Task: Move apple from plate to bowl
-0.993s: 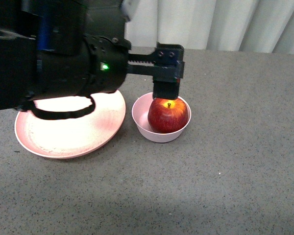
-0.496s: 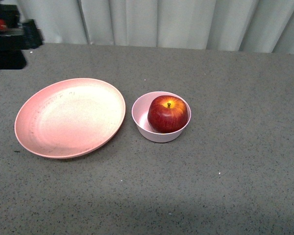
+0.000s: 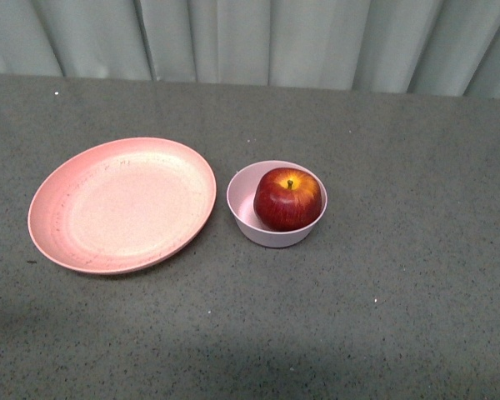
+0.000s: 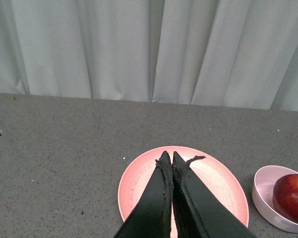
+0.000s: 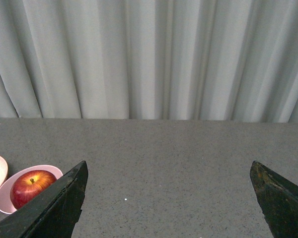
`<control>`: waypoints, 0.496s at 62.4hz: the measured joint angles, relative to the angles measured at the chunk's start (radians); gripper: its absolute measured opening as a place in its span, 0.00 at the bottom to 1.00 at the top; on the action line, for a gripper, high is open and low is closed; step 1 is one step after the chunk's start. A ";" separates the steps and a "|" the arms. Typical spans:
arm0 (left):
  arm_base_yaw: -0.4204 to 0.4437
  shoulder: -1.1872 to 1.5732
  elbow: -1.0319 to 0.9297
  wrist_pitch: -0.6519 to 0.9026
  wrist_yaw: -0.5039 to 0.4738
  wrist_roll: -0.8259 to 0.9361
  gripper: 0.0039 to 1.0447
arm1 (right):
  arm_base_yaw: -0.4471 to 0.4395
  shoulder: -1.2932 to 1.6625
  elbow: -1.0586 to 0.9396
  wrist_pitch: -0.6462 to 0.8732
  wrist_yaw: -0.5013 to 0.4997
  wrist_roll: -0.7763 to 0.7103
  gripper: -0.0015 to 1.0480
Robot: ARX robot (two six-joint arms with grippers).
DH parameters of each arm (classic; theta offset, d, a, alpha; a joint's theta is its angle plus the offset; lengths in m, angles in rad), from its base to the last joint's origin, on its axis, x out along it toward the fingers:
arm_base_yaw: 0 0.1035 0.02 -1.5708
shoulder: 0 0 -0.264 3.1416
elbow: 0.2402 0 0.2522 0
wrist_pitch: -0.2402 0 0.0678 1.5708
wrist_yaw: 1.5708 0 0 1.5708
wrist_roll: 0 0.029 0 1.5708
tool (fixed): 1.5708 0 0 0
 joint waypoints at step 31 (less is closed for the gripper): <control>0.142 -0.388 -0.031 -0.331 0.142 0.001 0.03 | 0.000 0.000 0.000 0.000 0.000 0.000 0.91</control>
